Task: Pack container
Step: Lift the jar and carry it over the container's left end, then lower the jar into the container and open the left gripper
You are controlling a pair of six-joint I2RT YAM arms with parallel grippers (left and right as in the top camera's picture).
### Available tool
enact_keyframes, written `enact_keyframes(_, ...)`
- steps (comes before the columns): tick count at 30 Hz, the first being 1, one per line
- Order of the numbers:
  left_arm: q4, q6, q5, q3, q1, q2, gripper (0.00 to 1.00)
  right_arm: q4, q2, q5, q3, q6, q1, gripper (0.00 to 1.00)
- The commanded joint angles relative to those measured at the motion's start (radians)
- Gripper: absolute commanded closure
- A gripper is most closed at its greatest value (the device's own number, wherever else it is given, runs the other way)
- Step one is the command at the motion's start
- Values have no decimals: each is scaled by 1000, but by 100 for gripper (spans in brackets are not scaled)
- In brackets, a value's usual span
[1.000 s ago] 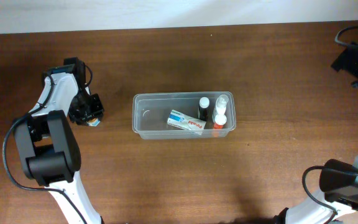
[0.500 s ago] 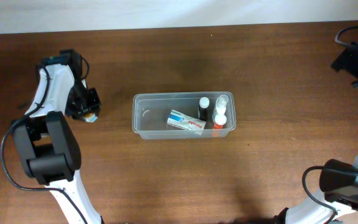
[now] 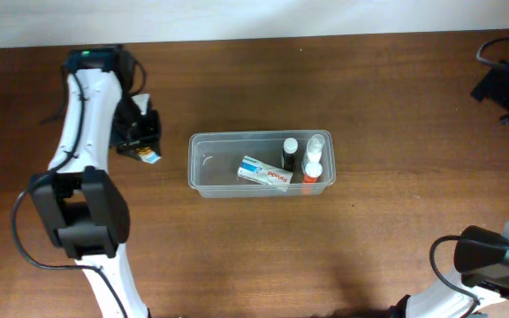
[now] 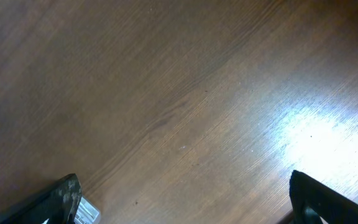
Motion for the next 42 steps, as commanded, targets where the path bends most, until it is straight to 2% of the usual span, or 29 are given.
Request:
enact_keyframes(1,-43,61,17,63,-46,0,65,-5,-4,10,5,-7,-3,2)
enact_keyframes(8,-80,84,18,123,-126,-15,66,-6,-4,10,5,-7,-3,2)
enact_keyframes(19,-20,197,14,123,-302,-20,66,-5,-4,10,5,-7,-3,2)
enact_keyframes(25,7,192,-64,122,-404,-20,66,-5,-4,10,5,-7,-3,2)
enact_keyframes(32,48,-42,-122,90,-440,-20,65,-5,-4,10,5,-7,-3,2)
enact_keyframes(42,154,-159,-122,-58,-440,-20,66,-5,-4,9,5,-7,-3,2)
